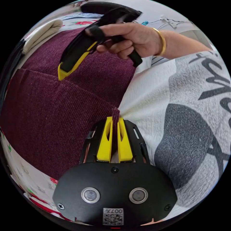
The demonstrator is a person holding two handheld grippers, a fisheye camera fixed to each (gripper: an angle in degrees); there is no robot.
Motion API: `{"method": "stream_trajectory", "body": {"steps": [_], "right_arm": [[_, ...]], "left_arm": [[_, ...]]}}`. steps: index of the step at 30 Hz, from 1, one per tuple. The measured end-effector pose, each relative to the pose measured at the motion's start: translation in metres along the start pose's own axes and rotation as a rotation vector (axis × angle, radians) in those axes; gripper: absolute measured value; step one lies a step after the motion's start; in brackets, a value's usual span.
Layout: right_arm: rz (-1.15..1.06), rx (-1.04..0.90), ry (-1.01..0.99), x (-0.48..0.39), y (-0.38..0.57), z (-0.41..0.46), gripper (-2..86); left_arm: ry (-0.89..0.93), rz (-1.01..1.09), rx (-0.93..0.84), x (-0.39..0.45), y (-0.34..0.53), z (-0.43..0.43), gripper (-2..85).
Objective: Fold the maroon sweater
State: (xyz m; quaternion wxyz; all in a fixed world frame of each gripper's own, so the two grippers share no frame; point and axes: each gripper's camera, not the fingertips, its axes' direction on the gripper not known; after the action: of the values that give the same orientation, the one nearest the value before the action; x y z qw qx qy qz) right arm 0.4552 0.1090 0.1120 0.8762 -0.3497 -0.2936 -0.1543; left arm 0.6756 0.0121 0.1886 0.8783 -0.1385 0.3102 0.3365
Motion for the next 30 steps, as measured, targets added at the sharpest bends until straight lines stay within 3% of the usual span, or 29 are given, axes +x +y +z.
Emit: {"method": "stream_trajectory", "body": {"steps": [3, 8, 11, 16, 20, 24, 30], "right_arm": [[0.090, 0.170, 0.047, 0.025, 0.043, -0.054, 8.5], [0.515, 0.544, 0.250, 0.114, 0.177, -0.166, 8.6], [0.740, 0.739, 0.309, 0.154, 0.253, -0.206, 8.8], [0.938, 0.914, 0.291, 0.204, 0.317, -0.230, 9.6], [0.917, 1.015, 0.243, 0.226, 0.323, -0.232, 8.8], [0.885, 0.978, 0.212, 0.231, 0.309, -0.231, 3.9], [0.413, 0.867, 0.113, 0.152, 0.247, -0.232, 0.7]], "left_arm": [[0.069, -0.053, 0.046, -0.016, 0.009, 0.001, 3.4], [0.073, -0.081, 0.101, -0.017, 0.024, 0.001, 4.6], [0.015, -0.064, 0.113, -0.010, 0.028, -0.004, 5.1], [0.000, -0.134, 0.131, -0.013, 0.044, -0.010, 6.4], [0.046, -0.207, 0.162, -0.023, 0.060, -0.014, 6.6], [0.050, -0.259, 0.204, -0.026, 0.074, -0.023, 6.6], [0.018, -0.338, 0.281, -0.034, 0.098, -0.039, 5.6]]}}
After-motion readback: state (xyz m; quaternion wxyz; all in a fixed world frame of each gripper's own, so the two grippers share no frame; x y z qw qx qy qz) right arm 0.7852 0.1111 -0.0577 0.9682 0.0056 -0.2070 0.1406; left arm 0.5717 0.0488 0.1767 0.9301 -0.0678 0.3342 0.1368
